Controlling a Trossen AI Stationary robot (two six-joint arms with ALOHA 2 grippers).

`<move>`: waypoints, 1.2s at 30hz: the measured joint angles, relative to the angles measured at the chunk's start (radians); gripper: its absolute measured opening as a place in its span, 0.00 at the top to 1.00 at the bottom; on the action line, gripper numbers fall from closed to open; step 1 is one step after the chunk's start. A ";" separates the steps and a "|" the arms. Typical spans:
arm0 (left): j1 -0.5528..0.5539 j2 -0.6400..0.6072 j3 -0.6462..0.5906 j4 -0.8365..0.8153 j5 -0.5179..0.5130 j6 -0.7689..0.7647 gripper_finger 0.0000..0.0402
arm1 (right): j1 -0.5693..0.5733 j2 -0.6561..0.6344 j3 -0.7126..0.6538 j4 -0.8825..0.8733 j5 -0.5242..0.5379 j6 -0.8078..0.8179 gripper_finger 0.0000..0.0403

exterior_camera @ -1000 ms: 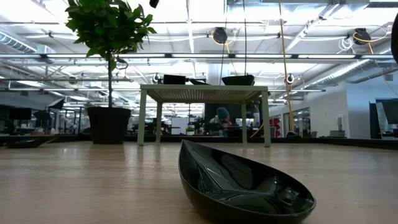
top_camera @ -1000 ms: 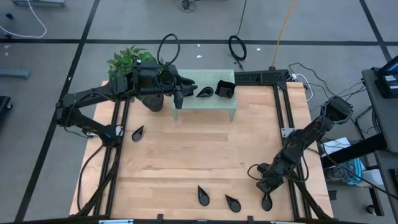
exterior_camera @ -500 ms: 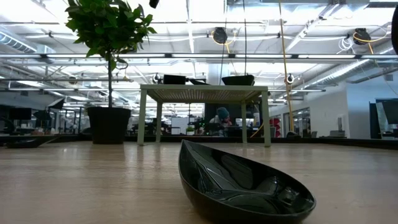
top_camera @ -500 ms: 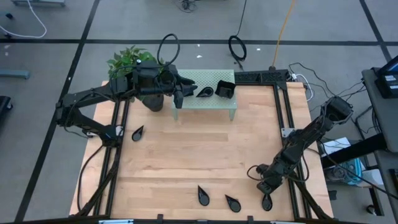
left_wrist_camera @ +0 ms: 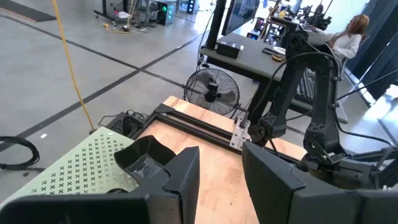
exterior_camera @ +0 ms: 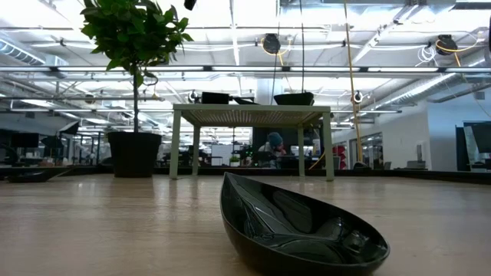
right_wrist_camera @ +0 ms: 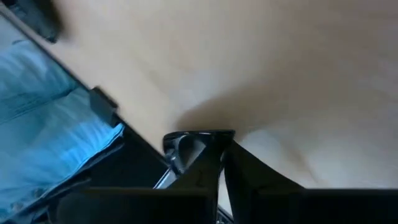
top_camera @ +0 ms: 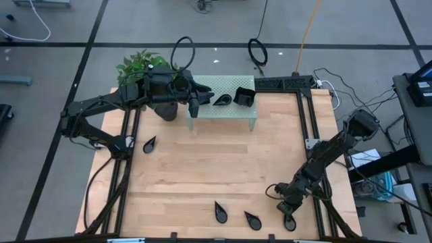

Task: Pick & Place Mini shaped plates
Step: Stack the drop shaped plate on top of the other drop shaped plate on the shelf

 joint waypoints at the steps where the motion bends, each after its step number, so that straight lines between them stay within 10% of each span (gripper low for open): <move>1: 0.000 0.000 0.000 0.000 0.000 0.000 0.69 | 0.000 0.003 0.000 0.012 0.000 -0.006 0.99; 15: 0.000 0.000 0.000 0.001 -0.001 0.022 0.69 | -0.125 -0.130 0.000 -0.190 0.002 -0.169 1.00; 36: 0.002 0.000 0.000 0.002 -0.001 0.119 0.69 | -0.963 -0.032 0.210 -0.424 0.066 -1.101 1.00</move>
